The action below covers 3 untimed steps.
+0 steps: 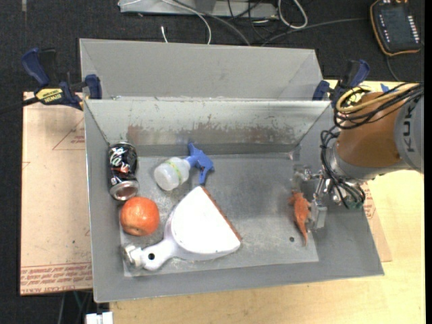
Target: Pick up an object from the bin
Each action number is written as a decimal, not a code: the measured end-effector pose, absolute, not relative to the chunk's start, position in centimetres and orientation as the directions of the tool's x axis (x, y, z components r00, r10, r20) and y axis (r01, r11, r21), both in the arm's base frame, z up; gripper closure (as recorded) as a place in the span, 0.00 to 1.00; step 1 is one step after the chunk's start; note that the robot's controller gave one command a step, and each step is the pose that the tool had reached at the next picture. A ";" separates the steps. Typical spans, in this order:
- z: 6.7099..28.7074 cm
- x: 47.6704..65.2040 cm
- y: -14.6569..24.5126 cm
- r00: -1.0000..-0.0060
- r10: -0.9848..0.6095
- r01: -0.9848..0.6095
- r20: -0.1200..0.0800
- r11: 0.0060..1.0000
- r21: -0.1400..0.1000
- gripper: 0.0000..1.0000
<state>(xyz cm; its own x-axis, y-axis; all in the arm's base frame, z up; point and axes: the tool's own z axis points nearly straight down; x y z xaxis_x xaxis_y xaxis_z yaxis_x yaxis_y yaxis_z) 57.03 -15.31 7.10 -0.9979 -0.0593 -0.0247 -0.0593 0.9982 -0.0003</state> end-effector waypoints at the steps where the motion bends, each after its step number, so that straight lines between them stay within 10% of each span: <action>1: 7.5 56.9 -15.3 -0.988 -0.151 -0.151 -0.021 0.988 -0.004 1.00; 3: 10.2 56.7 -15.2 -0.988 -0.154 -0.154 -0.015 0.988 -0.001 1.00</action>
Offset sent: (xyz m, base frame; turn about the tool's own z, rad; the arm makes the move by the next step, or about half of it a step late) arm 0.0000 0.0000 0.0000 0.0000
